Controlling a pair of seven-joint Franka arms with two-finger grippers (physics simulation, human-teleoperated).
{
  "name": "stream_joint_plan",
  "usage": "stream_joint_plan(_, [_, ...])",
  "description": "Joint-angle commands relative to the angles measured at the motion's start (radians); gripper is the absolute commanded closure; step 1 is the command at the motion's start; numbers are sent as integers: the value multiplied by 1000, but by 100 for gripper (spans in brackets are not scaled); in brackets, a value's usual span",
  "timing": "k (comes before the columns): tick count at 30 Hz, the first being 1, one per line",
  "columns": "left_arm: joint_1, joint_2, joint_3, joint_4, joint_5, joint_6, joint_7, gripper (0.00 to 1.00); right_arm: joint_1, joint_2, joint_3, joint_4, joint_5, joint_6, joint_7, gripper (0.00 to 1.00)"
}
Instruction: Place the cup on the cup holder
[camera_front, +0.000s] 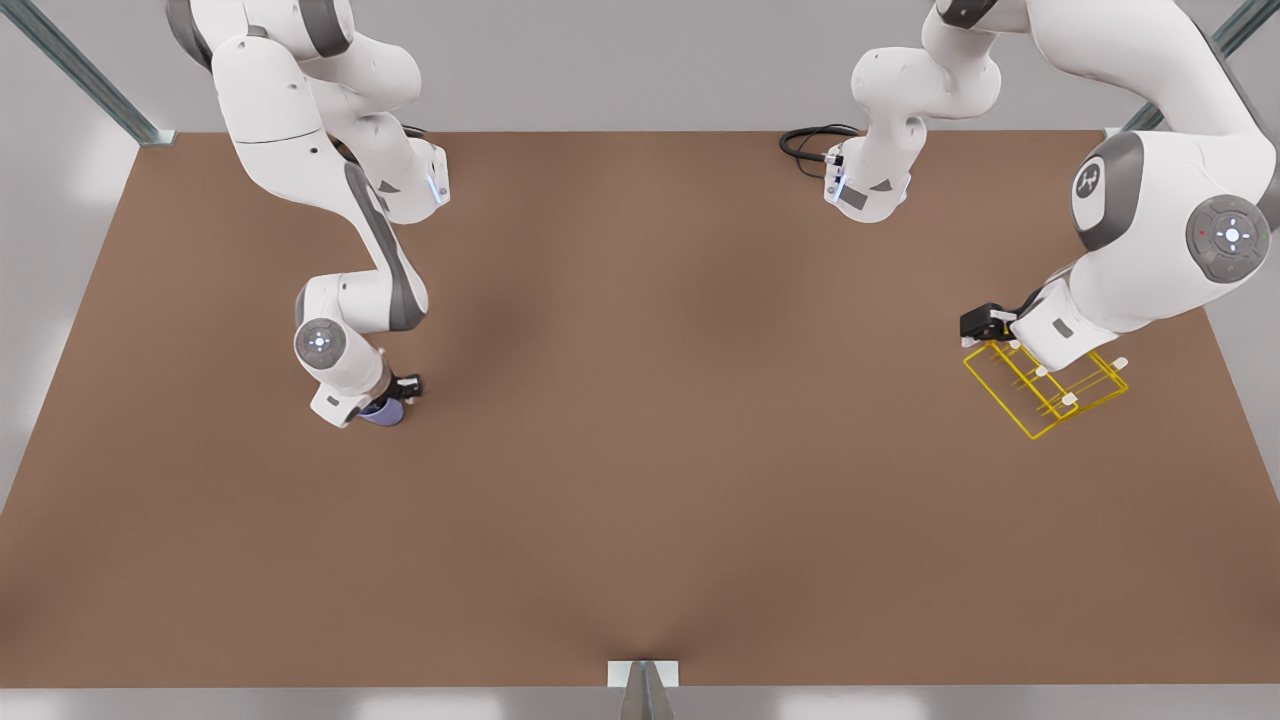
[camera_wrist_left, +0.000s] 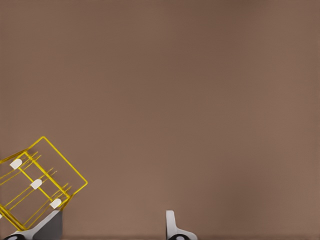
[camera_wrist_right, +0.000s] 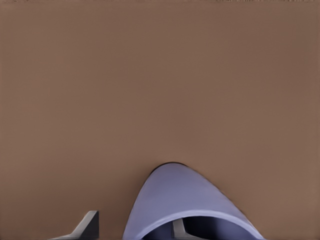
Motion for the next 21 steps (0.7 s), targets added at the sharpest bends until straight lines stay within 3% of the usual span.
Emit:
stream_joint_plan(1, [0, -1, 1, 0, 0, -1, 2, 0, 1, -1, -6, 3, -7, -3, -13, 59])
stream_joint_plan(10, [5, 11, -1, 30, -3, 5, 3, 0, -1, -1, -14, 25, -7, -42, -27, 79])
stream_joint_plan(17, [5, 16, 1, 30, 0, 5, 5, 0, 2, -1, -14, 78, -4, -89, -25, 79])
stream_joint_plan(21, [5, 16, 1, 30, 1, 10, 5, 0, 60, 13, -5, 230, 61, -212, -21, 79])
